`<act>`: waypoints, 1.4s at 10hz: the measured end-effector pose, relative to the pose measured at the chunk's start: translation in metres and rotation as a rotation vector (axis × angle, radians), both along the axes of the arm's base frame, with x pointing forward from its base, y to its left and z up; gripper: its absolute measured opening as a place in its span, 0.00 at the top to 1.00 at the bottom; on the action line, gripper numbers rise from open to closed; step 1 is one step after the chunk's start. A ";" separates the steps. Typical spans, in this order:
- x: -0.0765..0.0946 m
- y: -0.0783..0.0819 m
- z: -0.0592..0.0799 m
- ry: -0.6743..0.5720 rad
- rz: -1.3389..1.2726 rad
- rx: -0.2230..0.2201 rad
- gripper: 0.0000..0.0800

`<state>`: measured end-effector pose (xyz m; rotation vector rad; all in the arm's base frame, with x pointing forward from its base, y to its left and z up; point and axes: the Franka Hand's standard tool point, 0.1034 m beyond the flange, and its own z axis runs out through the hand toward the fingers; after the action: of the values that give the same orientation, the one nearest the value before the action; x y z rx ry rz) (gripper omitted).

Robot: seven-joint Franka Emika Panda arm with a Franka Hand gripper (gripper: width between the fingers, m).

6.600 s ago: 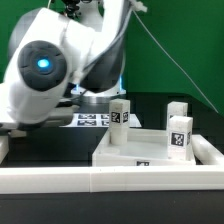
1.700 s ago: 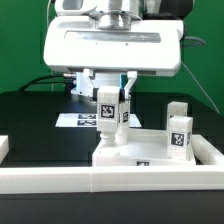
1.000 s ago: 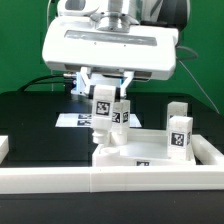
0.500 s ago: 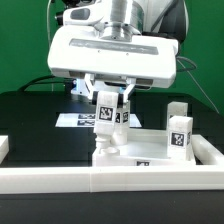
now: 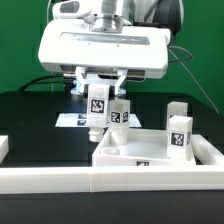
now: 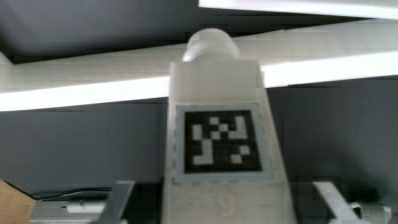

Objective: Assemble square table

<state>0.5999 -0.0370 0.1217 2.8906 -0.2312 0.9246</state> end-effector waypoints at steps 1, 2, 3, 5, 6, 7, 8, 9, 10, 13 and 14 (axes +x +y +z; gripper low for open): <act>0.000 0.000 0.000 0.000 0.000 0.000 0.64; 0.000 0.000 0.000 0.001 0.000 -0.001 0.64; -0.001 -0.001 0.000 0.001 -0.003 0.000 0.64; -0.002 0.000 -0.003 -0.005 -0.029 0.026 0.64; -0.003 0.010 -0.005 -0.001 -0.022 0.034 0.64; -0.004 0.018 -0.008 -0.003 -0.013 0.038 0.64; -0.004 0.021 -0.009 0.000 -0.008 0.040 0.64; -0.004 0.020 -0.009 0.000 -0.008 0.040 0.64; -0.004 0.020 -0.009 0.000 -0.005 0.038 0.64; -0.011 0.012 -0.013 0.006 -0.017 0.034 0.64; -0.015 0.016 -0.017 0.018 -0.011 0.035 0.64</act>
Offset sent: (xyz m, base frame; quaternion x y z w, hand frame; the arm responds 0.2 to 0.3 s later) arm -0.0101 0.0118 -0.0026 0.0878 -0.0103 0.1283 0.9878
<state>0.5853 -0.0212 0.1050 2.9254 -0.2648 0.9014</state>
